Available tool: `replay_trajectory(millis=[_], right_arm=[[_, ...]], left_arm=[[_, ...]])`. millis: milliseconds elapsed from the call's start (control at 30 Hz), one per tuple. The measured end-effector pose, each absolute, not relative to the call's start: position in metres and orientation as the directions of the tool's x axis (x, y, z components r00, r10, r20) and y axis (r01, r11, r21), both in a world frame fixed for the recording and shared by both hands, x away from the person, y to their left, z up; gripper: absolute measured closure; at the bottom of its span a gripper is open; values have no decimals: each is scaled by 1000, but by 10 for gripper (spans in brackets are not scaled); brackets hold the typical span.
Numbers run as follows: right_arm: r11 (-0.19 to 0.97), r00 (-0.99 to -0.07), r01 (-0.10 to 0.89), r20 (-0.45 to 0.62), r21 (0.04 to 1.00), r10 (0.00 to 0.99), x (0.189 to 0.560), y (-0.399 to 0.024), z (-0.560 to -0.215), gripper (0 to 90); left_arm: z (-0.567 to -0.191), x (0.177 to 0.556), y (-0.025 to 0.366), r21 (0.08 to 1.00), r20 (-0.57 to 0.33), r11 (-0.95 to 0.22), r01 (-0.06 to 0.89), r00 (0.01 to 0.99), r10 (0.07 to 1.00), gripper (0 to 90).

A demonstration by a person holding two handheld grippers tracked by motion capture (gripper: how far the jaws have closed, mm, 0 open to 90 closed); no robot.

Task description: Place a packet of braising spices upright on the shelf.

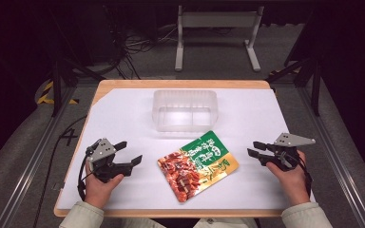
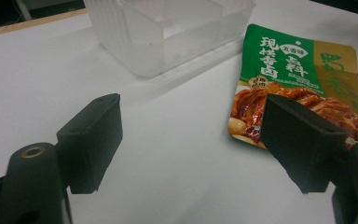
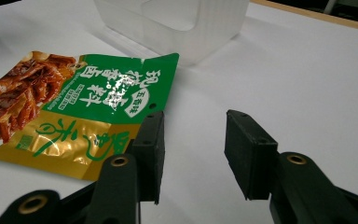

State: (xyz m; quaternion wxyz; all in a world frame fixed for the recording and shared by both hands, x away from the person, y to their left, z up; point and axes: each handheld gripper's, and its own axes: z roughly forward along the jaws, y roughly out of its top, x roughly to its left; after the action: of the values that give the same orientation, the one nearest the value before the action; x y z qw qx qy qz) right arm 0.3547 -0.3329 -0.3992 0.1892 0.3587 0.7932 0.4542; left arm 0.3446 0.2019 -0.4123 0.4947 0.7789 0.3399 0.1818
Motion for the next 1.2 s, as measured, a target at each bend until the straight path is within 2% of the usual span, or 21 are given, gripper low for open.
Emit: replay_trajectory(millis=[333, 1200], right_arm=[[324, -687, 360, 14, 875, 726, 352, -330, -395, 504], [344, -762, 341, 42, 875, 646, 369, -279, -383, 374]], left_arm=[[-409, 341, 204, 917, -49, -261, 300, 737, 675, 211], [-411, 343, 201, 914, -35, -275, 297, 735, 677, 211]])
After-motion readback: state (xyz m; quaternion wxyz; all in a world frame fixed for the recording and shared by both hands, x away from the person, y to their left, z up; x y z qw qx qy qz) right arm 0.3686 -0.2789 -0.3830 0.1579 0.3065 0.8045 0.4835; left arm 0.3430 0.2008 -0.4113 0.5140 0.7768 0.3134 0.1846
